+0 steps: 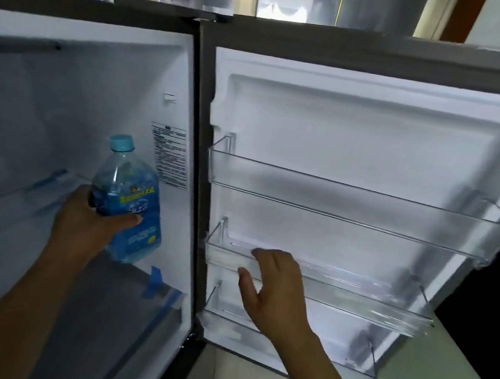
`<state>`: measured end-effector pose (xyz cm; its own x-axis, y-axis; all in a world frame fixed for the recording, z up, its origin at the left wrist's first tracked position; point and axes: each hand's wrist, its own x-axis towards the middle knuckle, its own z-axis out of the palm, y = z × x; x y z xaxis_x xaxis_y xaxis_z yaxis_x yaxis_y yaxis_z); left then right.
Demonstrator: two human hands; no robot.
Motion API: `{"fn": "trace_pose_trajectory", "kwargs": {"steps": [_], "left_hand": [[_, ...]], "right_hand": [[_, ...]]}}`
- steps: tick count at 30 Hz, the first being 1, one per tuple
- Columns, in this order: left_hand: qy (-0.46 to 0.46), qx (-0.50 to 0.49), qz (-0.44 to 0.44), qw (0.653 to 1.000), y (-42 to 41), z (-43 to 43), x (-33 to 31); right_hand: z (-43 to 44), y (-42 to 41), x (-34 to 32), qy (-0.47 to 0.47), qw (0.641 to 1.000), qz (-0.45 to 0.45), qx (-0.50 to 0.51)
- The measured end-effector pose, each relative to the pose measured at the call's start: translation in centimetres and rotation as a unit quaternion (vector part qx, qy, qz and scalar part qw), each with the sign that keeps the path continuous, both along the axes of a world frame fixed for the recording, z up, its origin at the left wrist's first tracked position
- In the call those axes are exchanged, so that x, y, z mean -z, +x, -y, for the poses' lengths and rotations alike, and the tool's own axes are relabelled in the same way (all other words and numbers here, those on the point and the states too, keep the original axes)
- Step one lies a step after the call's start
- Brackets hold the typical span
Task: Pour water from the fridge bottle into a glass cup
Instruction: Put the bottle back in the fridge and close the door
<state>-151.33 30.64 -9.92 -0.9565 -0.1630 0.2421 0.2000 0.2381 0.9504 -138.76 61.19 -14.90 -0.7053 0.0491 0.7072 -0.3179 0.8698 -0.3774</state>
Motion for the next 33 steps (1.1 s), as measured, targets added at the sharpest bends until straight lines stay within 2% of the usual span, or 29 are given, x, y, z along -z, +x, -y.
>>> {"fn": "trace_pose_trajectory", "kwargs": {"steps": [4, 8, 16, 22, 33], "left_hand": [[0.018, -0.016, 0.013, 1.000, -1.9, 1.2, 0.9], [-0.010, -0.063, 0.022, 0.998, -3.2, 2.7, 2.2], [-0.024, -0.132, 0.025, 0.991, -6.4, 4.0, 2.2], [-0.052, -0.145, 0.033, 0.988, -9.2, 4.2, 1.5], [-0.070, -0.159, 0.017, 0.985, -12.0, 5.8, 1.9]], "right_hand": [[3.4, -5.5, -2.5, 0.143, 0.982, 0.118, -0.034], [3.7, -8.2, -2.6, 0.173, 0.960, 0.200, -0.090], [3.3, -9.5, -1.1, 0.143, 0.962, 0.210, -0.104], [2.7, -9.9, -0.9, 0.115, 0.956, 0.234, -0.135], [1.5, -10.1, -0.7, 0.127, 0.961, 0.205, -0.134]]}}
